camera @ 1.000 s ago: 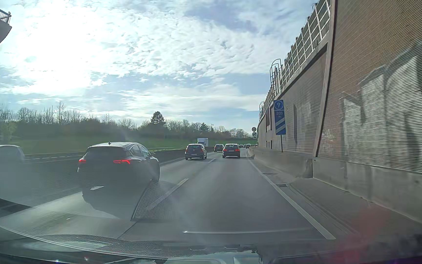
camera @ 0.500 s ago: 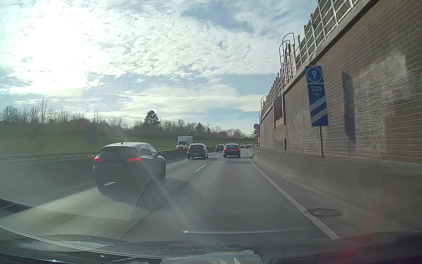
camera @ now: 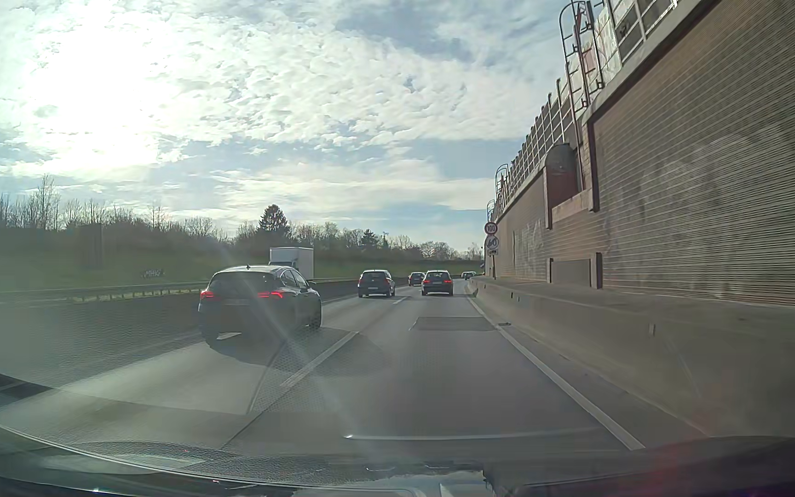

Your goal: Follow the waypoints while adhering to traffic rules and regulations

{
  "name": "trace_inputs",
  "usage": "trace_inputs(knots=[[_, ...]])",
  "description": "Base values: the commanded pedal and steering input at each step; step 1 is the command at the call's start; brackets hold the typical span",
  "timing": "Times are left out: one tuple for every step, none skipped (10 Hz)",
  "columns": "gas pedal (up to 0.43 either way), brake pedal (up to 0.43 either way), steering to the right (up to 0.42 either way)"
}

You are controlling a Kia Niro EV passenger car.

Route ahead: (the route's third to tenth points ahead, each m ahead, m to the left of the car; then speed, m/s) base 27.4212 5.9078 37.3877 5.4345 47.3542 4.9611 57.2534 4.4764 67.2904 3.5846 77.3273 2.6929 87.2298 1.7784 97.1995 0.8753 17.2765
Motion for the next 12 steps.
trace_inputs(knots=[[0.209, 0.0, 0.005], [0.209, 0.0, 0.004], [0.209, 0.0, 0.004], [0.209, 0.0, 0.005], [0.209, 0.0, 0.005], [0.209, 0.0, 0.004], [0.209, 0.0, 0.005], [0.209, 0.0, 0.005], [0.209, 0.0, 0.004], [0.209, 0.0, 0.005], [0.209, 0.0, 0.005], [0.209, 0.0, 0.005]])
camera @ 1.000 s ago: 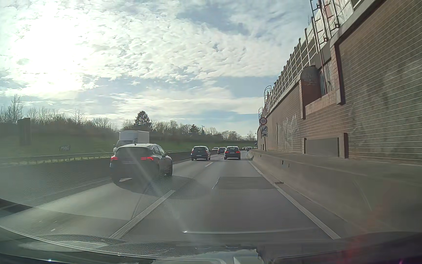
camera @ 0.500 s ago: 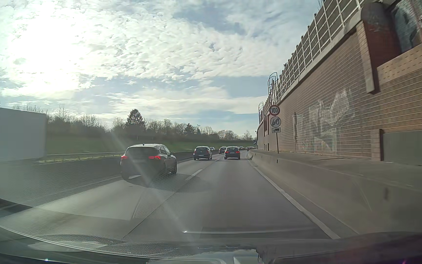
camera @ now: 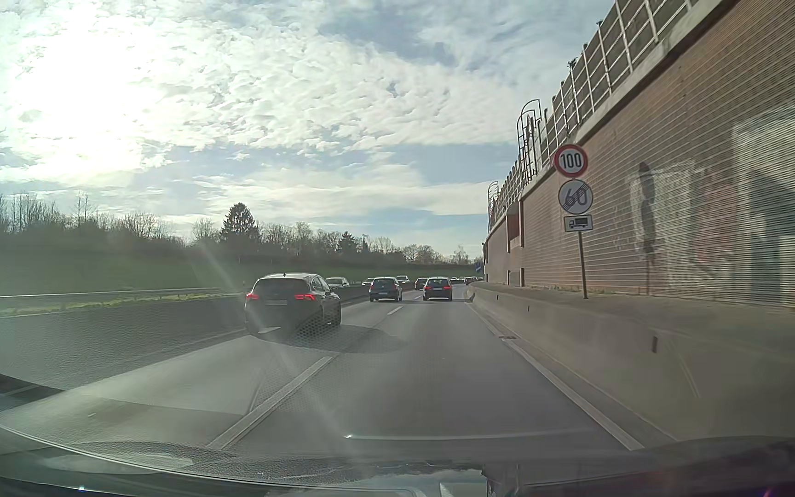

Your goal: Follow the waypoints while adhering to traffic rules and regulations

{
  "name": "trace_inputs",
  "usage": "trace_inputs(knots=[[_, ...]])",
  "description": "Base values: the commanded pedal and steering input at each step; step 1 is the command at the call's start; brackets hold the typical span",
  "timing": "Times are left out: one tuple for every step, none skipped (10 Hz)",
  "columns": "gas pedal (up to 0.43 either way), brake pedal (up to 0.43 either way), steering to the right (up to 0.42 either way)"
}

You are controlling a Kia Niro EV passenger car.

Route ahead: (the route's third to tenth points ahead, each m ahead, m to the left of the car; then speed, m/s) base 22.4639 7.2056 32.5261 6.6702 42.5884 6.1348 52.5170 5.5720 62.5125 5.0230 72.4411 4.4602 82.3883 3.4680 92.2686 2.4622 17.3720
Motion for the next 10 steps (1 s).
trace_inputs(knots=[[0.209, 0.0, 0.005], [0.209, 0.0, 0.005], [0.209, 0.0, 0.005], [0.209, 0.0, 0.005], [0.209, 0.0, 0.005], [0.209, 0.0, 0.005], [0.209, 0.0, 0.005], [0.209, 0.0, 0.004], [0.209, 0.0, 0.004], [0.209, 0.0, 0.004]])
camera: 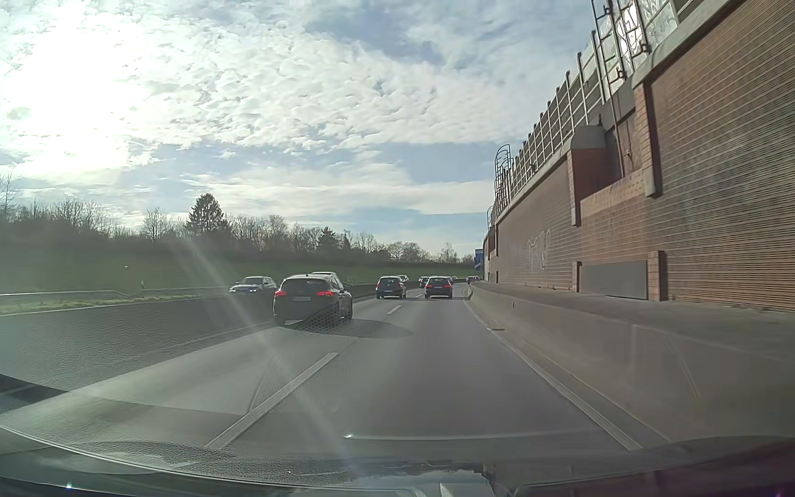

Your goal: Follow the waypoints while adhering to traffic rules and regulations

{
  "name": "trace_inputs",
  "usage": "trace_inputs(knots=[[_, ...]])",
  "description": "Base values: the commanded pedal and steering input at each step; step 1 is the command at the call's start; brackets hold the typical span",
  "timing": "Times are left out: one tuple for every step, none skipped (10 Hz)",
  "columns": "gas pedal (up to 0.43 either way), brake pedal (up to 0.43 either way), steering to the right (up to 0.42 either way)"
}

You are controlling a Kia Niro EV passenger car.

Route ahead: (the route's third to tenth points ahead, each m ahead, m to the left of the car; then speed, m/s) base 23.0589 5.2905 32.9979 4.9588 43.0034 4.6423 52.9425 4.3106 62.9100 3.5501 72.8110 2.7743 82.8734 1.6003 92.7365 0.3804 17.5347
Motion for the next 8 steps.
trace_inputs(knots=[[0.209, 0.0, 0.004], [0.209, 0.0, 0.003], [0.209, 0.0, 0.004], [0.209, 0.0, 0.004], [0.209, 0.0, 0.004], [0.209, 0.0, 0.004], [0.209, 0.0, 0.004], [0.209, 0.0, 0.004]])
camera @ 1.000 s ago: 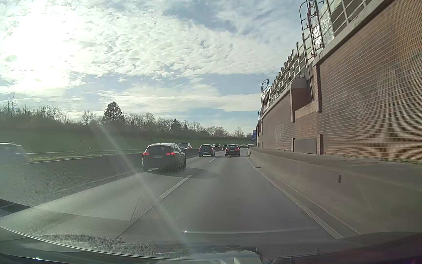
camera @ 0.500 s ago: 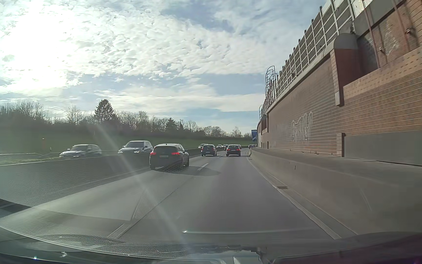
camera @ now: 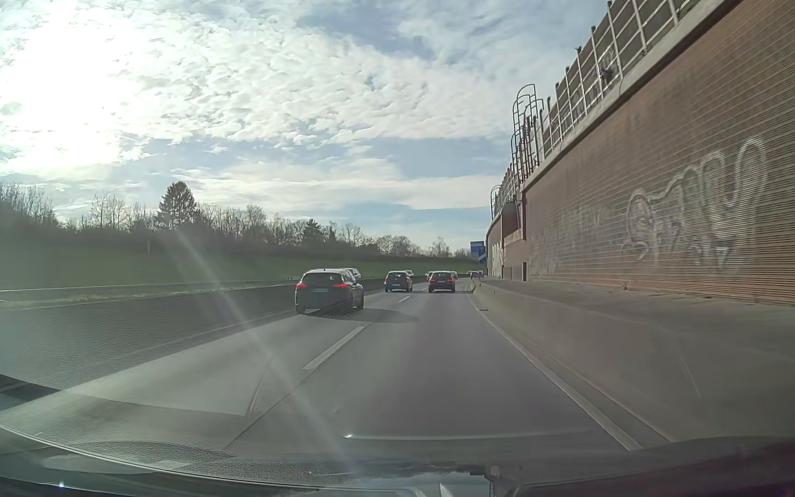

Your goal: Follow the waypoints while adhering to traffic rules and regulations

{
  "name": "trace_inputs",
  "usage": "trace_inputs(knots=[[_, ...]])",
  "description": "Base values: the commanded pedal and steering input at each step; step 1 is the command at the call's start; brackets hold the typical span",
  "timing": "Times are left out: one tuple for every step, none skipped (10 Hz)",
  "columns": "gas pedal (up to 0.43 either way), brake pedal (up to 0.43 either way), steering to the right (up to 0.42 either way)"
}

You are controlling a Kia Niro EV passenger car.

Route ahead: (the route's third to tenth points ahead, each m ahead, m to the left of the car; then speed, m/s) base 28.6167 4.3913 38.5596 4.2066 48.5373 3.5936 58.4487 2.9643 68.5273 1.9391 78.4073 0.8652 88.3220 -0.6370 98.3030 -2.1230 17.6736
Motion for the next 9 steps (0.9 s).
trace_inputs(knots=[[0.209, 0.0, 0.004], [0.209, 0.0, 0.004], [0.209, 0.0, 0.004], [0.209, 0.0, 0.004], [0.209, 0.0, 0.004], [0.209, 0.0, 0.004], [0.209, 0.0, 0.004], [0.209, 0.0, 0.004], [0.209, 0.0, 0.005]])
